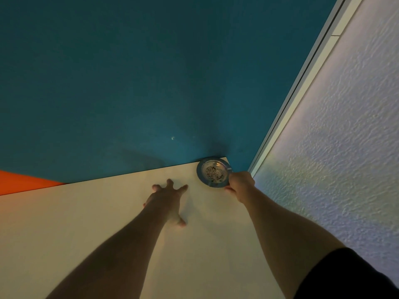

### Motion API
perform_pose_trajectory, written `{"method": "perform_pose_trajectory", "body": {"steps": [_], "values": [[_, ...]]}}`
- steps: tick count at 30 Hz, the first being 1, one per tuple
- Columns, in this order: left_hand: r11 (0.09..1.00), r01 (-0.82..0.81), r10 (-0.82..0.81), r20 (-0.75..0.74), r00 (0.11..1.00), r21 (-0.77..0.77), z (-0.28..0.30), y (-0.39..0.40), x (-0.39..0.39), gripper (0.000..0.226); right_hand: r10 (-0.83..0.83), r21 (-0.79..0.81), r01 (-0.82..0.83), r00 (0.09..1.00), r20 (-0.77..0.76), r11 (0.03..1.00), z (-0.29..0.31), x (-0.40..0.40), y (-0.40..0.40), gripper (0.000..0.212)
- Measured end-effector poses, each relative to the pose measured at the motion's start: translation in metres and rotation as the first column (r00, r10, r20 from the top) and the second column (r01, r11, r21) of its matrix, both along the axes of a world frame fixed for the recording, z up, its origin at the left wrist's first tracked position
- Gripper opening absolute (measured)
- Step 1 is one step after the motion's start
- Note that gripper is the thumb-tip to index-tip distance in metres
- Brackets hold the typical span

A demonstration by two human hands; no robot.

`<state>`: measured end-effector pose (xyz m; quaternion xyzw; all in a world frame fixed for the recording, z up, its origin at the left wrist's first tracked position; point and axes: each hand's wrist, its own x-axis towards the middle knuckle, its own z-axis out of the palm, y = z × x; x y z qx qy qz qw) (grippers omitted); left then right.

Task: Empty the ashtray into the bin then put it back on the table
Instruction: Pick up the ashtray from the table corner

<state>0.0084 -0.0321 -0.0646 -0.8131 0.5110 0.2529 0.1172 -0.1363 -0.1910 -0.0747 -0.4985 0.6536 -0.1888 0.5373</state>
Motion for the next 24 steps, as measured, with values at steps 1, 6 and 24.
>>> {"method": "perform_pose_trajectory", "body": {"steps": [1, 6, 24], "values": [[1.000, 0.003, -0.003, -0.001, 1.000, -0.001, 0.0001, -0.0001, 0.0000, 0.119, -0.003, 0.010, 0.003, 1.000, 0.004, 1.000, -0.0007, 0.0006, -0.0010, 0.020], [1.000, 0.010, -0.010, 0.009, 1.000, 0.002, -0.0002, -0.0002, 0.0016, 0.120, -0.039, 0.035, 0.038, 0.999, 0.025, 0.999, -0.0031, 0.0011, -0.0039, 0.014], [1.000, 0.015, -0.015, 0.032, 0.999, 0.025, -0.0088, -0.0008, 0.0052, 0.120, -0.084, 0.040, 0.083, 0.996, 0.026, 0.996, -0.0062, -0.0023, -0.0037, 0.012]]}}
